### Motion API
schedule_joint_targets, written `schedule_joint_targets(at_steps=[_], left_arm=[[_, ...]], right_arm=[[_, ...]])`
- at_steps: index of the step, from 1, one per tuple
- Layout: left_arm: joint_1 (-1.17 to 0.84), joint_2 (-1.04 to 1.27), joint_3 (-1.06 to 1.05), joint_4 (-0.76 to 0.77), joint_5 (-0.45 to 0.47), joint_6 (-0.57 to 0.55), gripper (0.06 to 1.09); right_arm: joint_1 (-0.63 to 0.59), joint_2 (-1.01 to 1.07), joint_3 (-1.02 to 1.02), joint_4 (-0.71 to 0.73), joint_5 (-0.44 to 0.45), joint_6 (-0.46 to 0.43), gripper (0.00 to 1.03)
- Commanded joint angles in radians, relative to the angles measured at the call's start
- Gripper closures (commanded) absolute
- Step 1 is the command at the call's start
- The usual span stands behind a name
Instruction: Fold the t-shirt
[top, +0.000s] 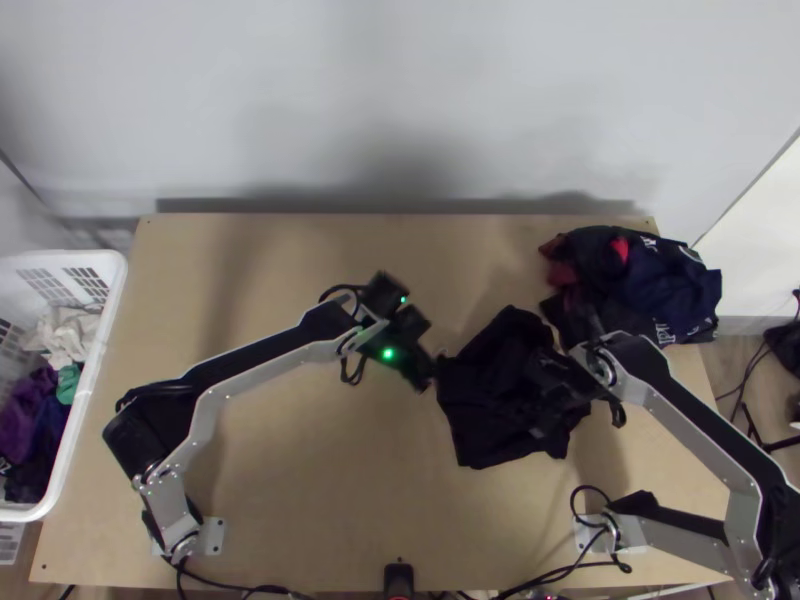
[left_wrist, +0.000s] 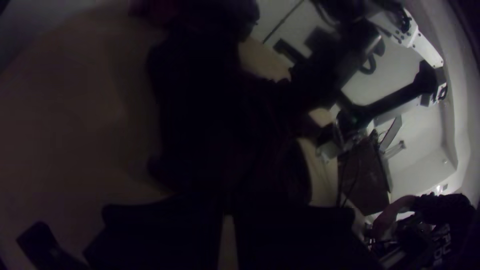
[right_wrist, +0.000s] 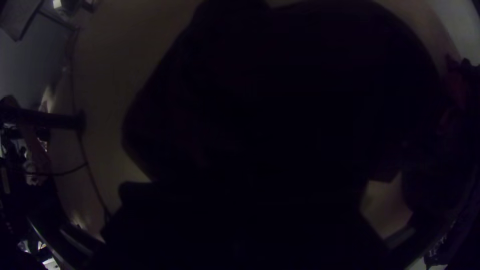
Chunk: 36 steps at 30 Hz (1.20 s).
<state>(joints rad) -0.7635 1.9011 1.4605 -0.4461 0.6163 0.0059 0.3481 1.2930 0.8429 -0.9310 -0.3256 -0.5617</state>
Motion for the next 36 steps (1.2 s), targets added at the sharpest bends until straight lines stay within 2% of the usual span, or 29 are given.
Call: schedule_joint_targets(at_steps=[1, 7, 10, 13, 16, 25, 36], left_arm=[[-0.033, 0.118, 0.135, 0.127, 0.117, -0.161, 0.94], [-0.115, 0.243, 0.184, 0.113, 0.125, -0.176, 0.94], [-0.115, 0.288, 0.225, 0.057, 0.115, -0.173, 0.95], [-0.123, 0.311, 0.247, 0.003, 0.088, -0.149, 0.95], [-0.138, 0.316, 0.248, -0.068, 0.017, -0.078, 0.95], [-0.123, 0.262, 0.201, -0.049, 0.000, -0.078, 0.95], [-0.160, 0.312, 0.195, -0.085, -0.144, -0.003, 0.95]], right_arm=[[0.037, 0.017, 0.002, 0.027, -0.003, 0.039, 1.00], [0.012, 0.023, 0.035, 0.029, -0.003, 0.040, 1.00], [0.005, 0.019, 0.044, 0.029, -0.003, 0.039, 1.00], [0.003, 0.026, 0.044, 0.034, -0.003, 0.040, 1.00], [-0.012, 0.043, 0.041, 0.049, -0.003, 0.039, 1.00], [-0.032, 0.058, 0.031, 0.066, -0.003, 0.037, 1.00], [-0.081, 0.078, 0.028, 0.129, 0.017, 0.057, 1.00]])
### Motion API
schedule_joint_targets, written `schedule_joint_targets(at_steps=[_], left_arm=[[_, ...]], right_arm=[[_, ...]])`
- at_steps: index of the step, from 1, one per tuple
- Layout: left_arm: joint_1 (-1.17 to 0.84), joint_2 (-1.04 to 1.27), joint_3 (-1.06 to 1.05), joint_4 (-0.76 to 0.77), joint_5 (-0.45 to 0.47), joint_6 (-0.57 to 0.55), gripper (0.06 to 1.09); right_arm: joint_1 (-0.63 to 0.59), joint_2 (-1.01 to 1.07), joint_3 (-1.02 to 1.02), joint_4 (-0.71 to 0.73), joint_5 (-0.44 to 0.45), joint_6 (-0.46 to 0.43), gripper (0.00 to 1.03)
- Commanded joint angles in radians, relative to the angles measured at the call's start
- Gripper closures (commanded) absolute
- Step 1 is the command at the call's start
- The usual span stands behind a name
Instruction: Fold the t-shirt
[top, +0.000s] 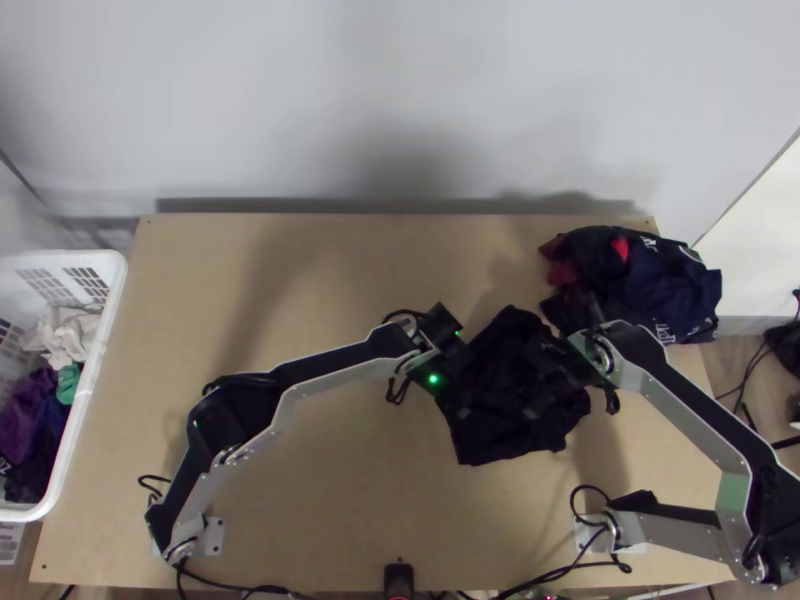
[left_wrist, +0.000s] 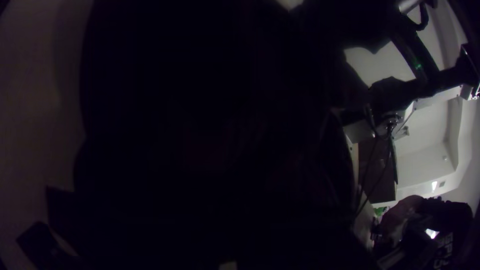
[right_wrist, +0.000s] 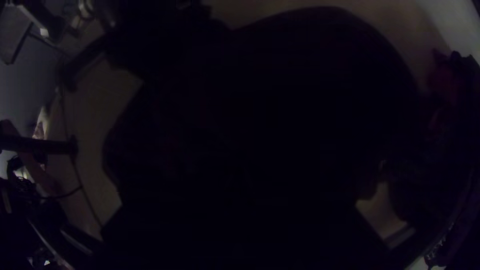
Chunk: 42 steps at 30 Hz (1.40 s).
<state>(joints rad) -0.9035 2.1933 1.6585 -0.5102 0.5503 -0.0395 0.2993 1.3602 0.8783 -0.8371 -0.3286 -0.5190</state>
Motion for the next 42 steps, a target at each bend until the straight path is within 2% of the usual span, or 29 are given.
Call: schedule_joint_targets(at_steps=[1, 7, 12, 17, 20, 21, 23, 25, 32, 35, 39, 42], left_arm=[[-0.023, 0.022, -0.003, -0.024, -0.095, 0.056, 0.95], [-0.038, 0.023, -0.003, -0.033, -0.127, 0.076, 0.95], [-0.034, 0.023, -0.003, -0.034, -0.136, 0.086, 0.95], [-0.028, 0.020, 0.000, -0.036, -0.139, 0.090, 0.95], [-0.025, 0.022, 0.001, -0.037, -0.139, 0.087, 0.95], [-0.025, 0.023, 0.001, -0.039, -0.139, 0.087, 0.95], [-0.023, 0.023, 0.001, -0.039, -0.138, 0.092, 0.95], [-0.020, 0.022, 0.004, -0.037, -0.138, 0.092, 0.95], [-0.014, 0.025, 0.014, -0.037, -0.138, 0.079, 0.95], [-0.008, 0.023, 0.011, -0.037, -0.135, 0.079, 0.95], [0.000, 0.025, 0.011, -0.037, -0.135, 0.079, 0.95], [0.000, 0.023, 0.011, -0.037, -0.135, 0.079, 0.95]], right_arm=[[-0.049, 0.010, -0.009, 0.038, 0.025, 0.017, 1.00], [-0.209, 0.004, 0.002, 0.052, 0.077, 0.022, 1.00], [-0.427, -0.010, 0.019, 0.056, 0.097, -0.029, 1.00], [-0.603, -0.087, 0.076, 0.043, 0.095, -0.069, 1.00], [-0.641, -0.139, 0.131, -0.022, 0.079, -0.070, 1.00], [-0.641, -0.158, 0.145, -0.051, 0.039, -0.072, 1.00], [-0.614, -0.184, 0.179, -0.131, -0.066, -0.073, 1.00], [-0.522, -0.185, 0.211, -0.214, -0.116, -0.072, 1.00], [-0.150, -0.168, 0.188, -0.272, -0.153, 0.020, 1.00], [-0.081, -0.128, 0.186, -0.304, -0.231, 0.020, 1.00], [0.011, -0.104, 0.200, -0.324, -0.290, 0.022, 1.00], [0.041, -0.075, 0.223, -0.387, -0.383, 0.001, 1.00]])
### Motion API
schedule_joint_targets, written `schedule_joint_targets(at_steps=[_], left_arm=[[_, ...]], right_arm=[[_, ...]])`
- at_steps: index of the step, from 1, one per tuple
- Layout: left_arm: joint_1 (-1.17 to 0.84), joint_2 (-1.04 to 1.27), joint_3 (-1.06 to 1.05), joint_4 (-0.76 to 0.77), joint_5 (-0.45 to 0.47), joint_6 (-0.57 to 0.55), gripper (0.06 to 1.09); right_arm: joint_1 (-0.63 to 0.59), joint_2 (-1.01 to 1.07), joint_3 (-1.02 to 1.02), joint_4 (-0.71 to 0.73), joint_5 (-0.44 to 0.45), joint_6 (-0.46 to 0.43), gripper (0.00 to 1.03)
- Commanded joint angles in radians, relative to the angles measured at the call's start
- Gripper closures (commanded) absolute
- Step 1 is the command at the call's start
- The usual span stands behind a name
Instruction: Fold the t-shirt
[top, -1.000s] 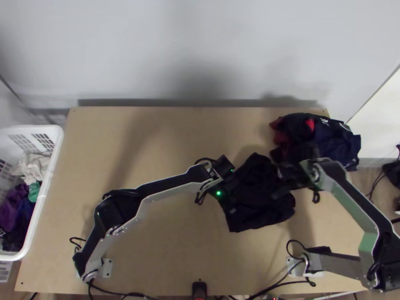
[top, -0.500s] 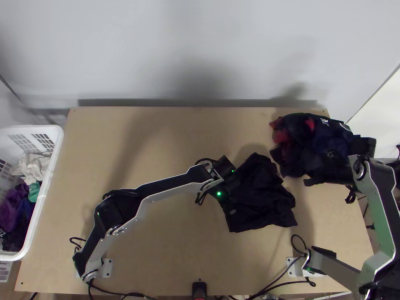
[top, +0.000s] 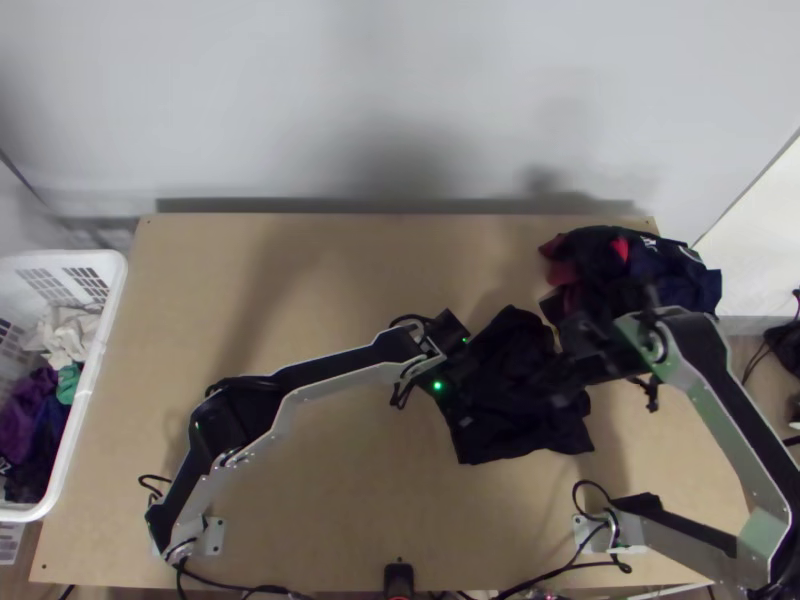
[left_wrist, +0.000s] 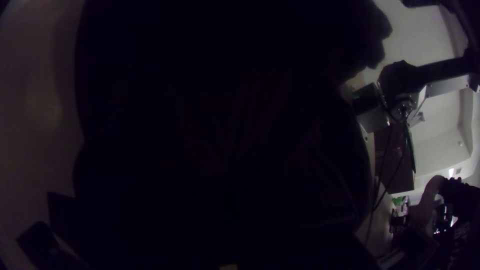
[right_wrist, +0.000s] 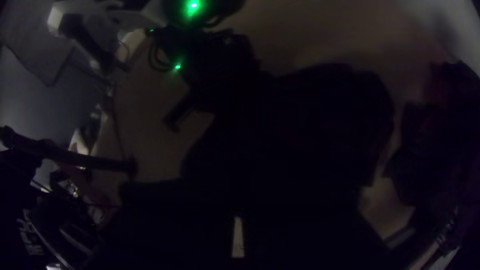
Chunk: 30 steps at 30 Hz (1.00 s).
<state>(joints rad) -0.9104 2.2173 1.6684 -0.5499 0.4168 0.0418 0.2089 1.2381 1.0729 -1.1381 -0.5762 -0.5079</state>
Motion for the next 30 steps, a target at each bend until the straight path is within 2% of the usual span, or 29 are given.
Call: schedule_joint_targets(at_steps=[1, 3, 8, 13, 15, 20, 26, 30], left_arm=[[0.005, -0.001, 0.001, 0.002, -0.001, -0.002, 0.95], [0.008, 0.001, 0.001, 0.002, -0.001, 0.000, 0.95], [0.008, 0.001, 0.002, 0.002, -0.001, 0.000, 0.95], [0.007, 0.005, 0.004, 0.004, -0.001, 0.000, 0.95], [0.007, 0.005, 0.002, 0.002, -0.001, 0.000, 0.95], [0.008, 0.004, -0.002, 0.001, -0.001, 0.001, 0.95], [0.007, 0.005, -0.006, 0.002, -0.003, 0.006, 0.95], [0.008, 0.005, -0.004, 0.002, -0.003, 0.007, 0.95]], right_arm=[[0.138, 0.064, 0.030, -0.117, -0.159, -0.038, 1.00], [0.142, 0.101, 0.013, -0.147, -0.183, -0.083, 1.00], [0.190, 0.176, -0.011, -0.141, -0.185, -0.116, 1.00], [0.201, 0.268, -0.041, -0.031, -0.172, -0.110, 1.00], [0.196, 0.304, -0.050, 0.035, -0.106, -0.100, 1.00], [0.126, 0.359, -0.064, 0.132, -0.034, -0.095, 1.00], [0.090, 0.365, -0.090, 0.258, 0.159, -0.093, 1.00], [0.063, 0.350, -0.088, 0.302, 0.222, -0.087, 1.00]])
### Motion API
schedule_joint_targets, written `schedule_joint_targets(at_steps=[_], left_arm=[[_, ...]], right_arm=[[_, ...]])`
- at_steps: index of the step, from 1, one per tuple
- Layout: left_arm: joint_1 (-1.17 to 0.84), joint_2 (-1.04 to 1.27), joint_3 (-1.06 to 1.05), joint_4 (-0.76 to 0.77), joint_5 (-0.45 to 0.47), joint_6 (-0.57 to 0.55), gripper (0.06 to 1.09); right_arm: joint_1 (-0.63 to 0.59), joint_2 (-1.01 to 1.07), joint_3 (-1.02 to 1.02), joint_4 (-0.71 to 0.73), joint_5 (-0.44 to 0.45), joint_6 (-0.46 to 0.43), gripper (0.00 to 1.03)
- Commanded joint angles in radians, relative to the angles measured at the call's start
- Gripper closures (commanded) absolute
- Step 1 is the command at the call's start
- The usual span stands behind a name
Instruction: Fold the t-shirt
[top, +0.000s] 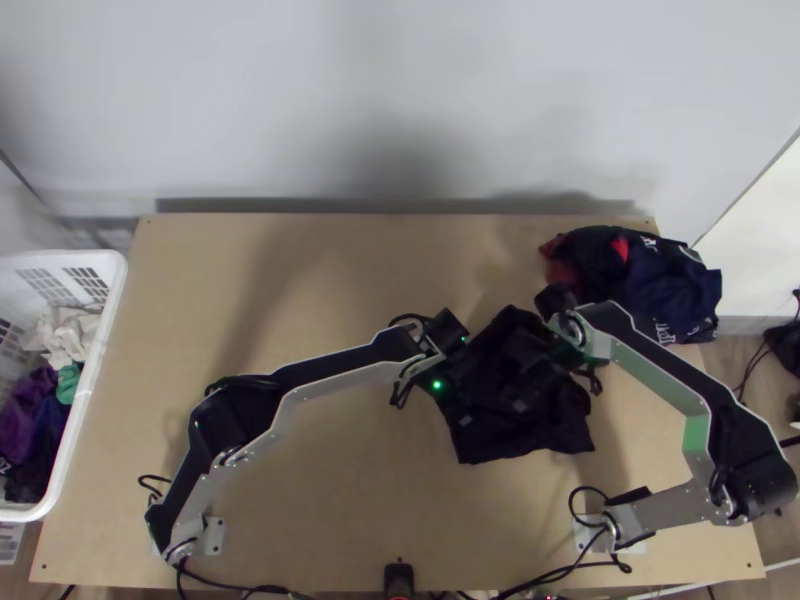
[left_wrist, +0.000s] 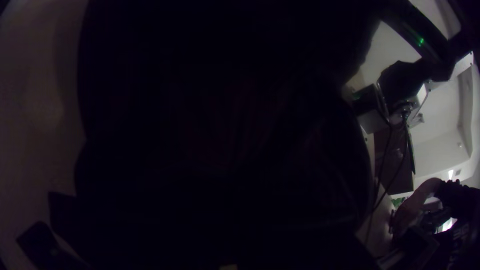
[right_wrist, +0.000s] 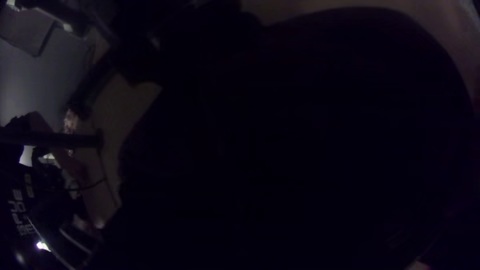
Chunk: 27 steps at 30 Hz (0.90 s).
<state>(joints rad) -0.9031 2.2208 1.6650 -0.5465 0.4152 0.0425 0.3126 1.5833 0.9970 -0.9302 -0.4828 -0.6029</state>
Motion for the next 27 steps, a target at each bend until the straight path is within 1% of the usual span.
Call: schedule_joint_targets(at_steps=[1, 6, 8, 17, 24, 27], left_arm=[[0.000, 0.002, 0.001, -0.001, -0.001, 0.007, 0.95], [-0.008, 0.020, 0.018, -0.001, -0.003, 0.008, 0.95], [-0.007, 0.023, 0.027, -0.003, -0.003, 0.008, 0.95], [0.001, 0.030, 0.033, -0.015, -0.003, 0.013, 0.95], [0.003, 0.027, 0.036, -0.017, -0.003, 0.010, 0.95], [0.018, 0.008, 0.042, -0.013, 0.004, 0.005, 0.95]], right_arm=[[-0.053, 0.000, -0.014, 0.106, 0.158, 0.008, 1.00], [-0.153, -0.045, 0.003, 0.140, 0.213, 0.006, 1.00], [-0.207, -0.057, 0.005, 0.140, 0.225, -0.015, 1.00], [-0.503, -0.068, -0.012, 0.139, 0.256, -0.198, 1.00], [-0.649, -0.075, 0.068, 0.126, 0.254, -0.212, 1.00], [-0.684, -0.075, 0.126, 0.051, 0.225, -0.225, 1.00]])
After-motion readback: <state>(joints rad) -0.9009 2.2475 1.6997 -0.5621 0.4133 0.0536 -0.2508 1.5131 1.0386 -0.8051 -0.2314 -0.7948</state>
